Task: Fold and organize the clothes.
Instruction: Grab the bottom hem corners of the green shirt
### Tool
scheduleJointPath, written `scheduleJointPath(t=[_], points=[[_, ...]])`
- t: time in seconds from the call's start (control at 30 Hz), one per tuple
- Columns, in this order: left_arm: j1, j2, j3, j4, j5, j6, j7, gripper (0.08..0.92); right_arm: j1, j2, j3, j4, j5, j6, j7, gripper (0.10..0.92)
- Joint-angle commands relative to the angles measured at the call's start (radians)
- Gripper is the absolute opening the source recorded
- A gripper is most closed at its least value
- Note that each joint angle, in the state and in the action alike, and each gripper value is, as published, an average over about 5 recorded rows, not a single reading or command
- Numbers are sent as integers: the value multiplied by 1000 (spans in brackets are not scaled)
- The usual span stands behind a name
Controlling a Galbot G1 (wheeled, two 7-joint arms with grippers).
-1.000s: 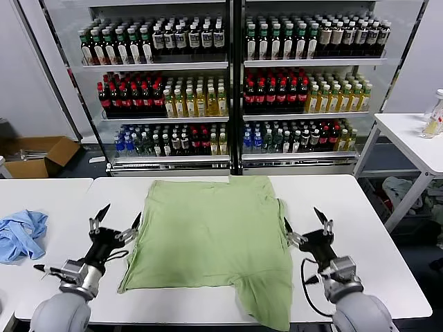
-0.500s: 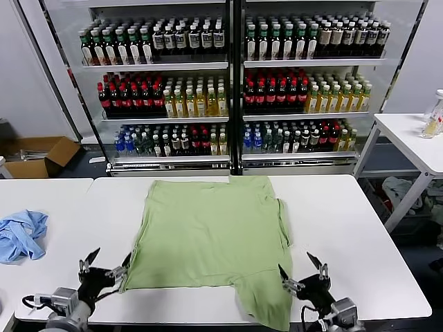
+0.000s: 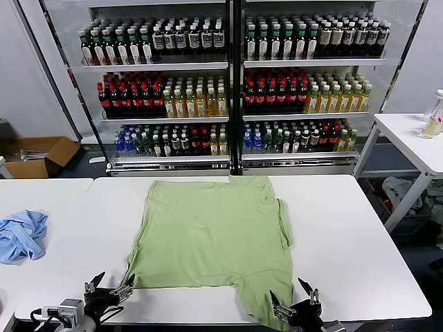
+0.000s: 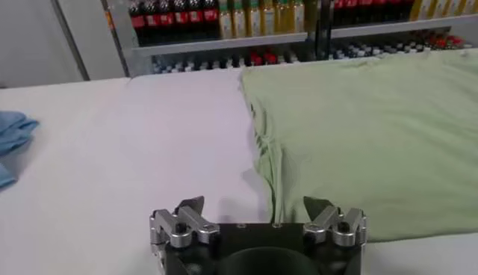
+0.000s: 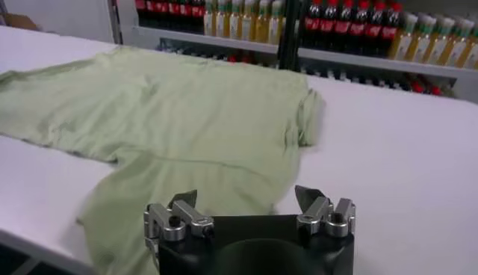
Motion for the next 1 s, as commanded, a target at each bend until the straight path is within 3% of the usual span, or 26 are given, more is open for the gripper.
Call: scheduleJointPath(t=[0.03,0.2,0.4,0.83,1.0], points=[[9,0,5,3,-19,19,-11,822,-12,-1,-17,-4,-5,3,7,812],[17,-4,4,7,-14,19,-14,749,-12,-1,-18,-6,24,-3,14,712],[10,-13,14,17,-21,20,-16,576,0,3,-23,-21,104,-26,18,547],[-15,-35,69,23,-18,-17,-8,195,25,26,-16,-45,137,-30,14,175],[-18,-31,74,9,-25,-23,-3,95,17,9,18,-27,144,-30,-10,110]])
